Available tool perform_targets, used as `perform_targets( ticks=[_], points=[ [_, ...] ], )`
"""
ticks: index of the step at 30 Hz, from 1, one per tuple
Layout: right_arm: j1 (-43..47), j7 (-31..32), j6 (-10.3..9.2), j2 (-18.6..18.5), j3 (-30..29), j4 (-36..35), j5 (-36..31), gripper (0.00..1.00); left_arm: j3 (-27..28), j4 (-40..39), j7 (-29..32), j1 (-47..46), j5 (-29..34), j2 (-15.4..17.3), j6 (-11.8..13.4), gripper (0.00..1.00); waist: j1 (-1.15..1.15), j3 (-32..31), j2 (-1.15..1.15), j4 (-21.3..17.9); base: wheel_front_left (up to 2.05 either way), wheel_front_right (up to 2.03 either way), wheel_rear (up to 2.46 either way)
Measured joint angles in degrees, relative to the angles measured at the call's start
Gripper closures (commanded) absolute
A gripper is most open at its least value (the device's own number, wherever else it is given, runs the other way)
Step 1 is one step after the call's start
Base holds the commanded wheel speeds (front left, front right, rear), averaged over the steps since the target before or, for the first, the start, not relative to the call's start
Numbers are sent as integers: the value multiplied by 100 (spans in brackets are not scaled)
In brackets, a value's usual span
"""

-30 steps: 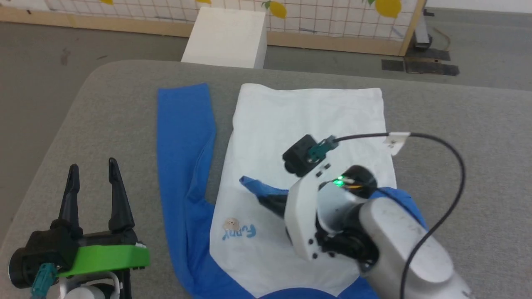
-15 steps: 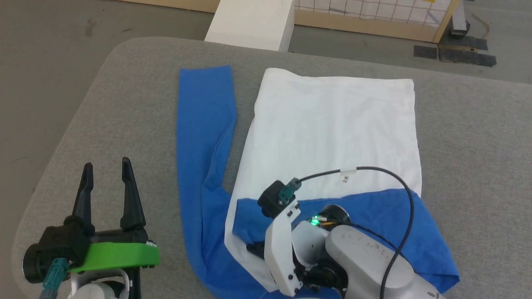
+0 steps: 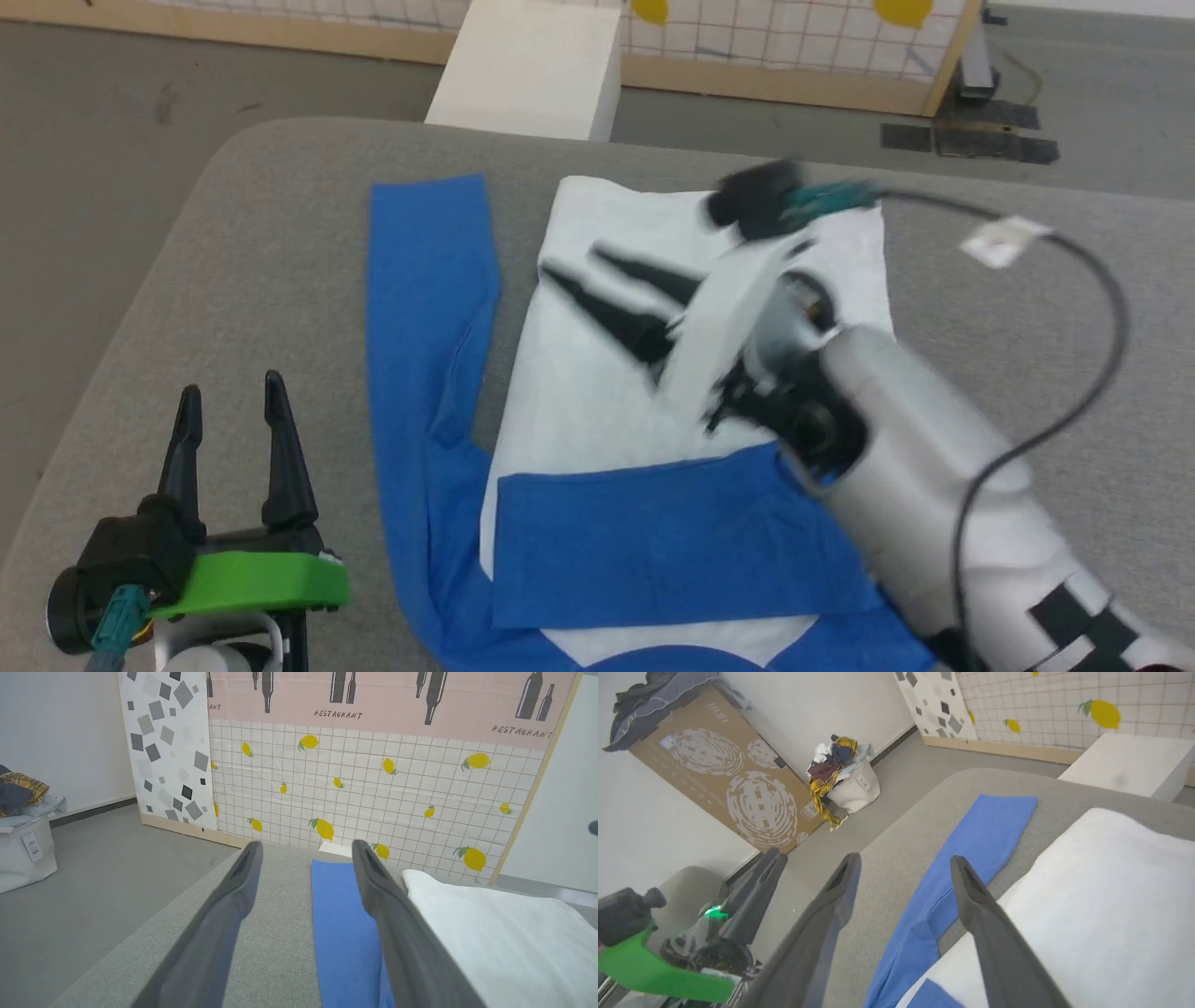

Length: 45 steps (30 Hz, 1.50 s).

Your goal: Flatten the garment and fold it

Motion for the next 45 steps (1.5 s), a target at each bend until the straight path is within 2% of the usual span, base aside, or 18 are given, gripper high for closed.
perform_targets(
  ticks=[2,6,7,10,14,20,24,29,32,37,45],
  points=[
    [-2,-183,0,-100,-475,-24,-7,0,21,60,2,13,-37,2,-2,0,0,-49,0,-75,0,0,0],
    [149,-642,0,-539,-1552,-122,-159,0,51,94,35,13,-96,9,1,0,0,-133,0,-235,0,0,0],
    [475,-831,0,-869,-2258,-221,-446,0,75,105,46,15,-177,16,23,0,0,-169,0,-356,0,0,0],
    [883,-985,0,-1046,-2918,-374,-805,0,88,112,71,16,-199,25,46,0,0,-178,0,-466,0,0,0],
    [1463,-1023,-1,-1065,-3582,-688,-1395,0,127,134,151,-3,-230,34,92,0,0,-123,1,-563,0,0,0],
    [1986,-786,-1,-664,-4335,-1336,-1884,0,186,364,581,-569,-422,180,86,0,0,107,0,-603,0,0,0],
    [2030,-547,0,-517,-4642,-1845,-2184,0,202,690,1303,-1466,-679,474,13,0,0,346,0,-586,0,0,0],
    [1996,-224,-1,-442,-4903,-2479,-2537,0,159,1389,2425,-3011,-771,1125,-136,0,0,806,0,-558,0,0,0],
    [1895,-118,0,-391,-4937,-2762,-2658,0,119,1773,2939,-3705,-806,1400,-167,0,1,1101,0,-567,0,0,0],
    [1785,-44,0,-403,-4915,-3183,-2934,0,-3,2316,3522,-4513,-884,1713,-253,0,1,1597,0,-631,0,0,0],
    [1739,100,0,-498,-5029,-3717,-3108,0,-123,3192,4358,-5185,-979,1936,-267,0,2,2365,0,-776,0,0,0]
  ],
)
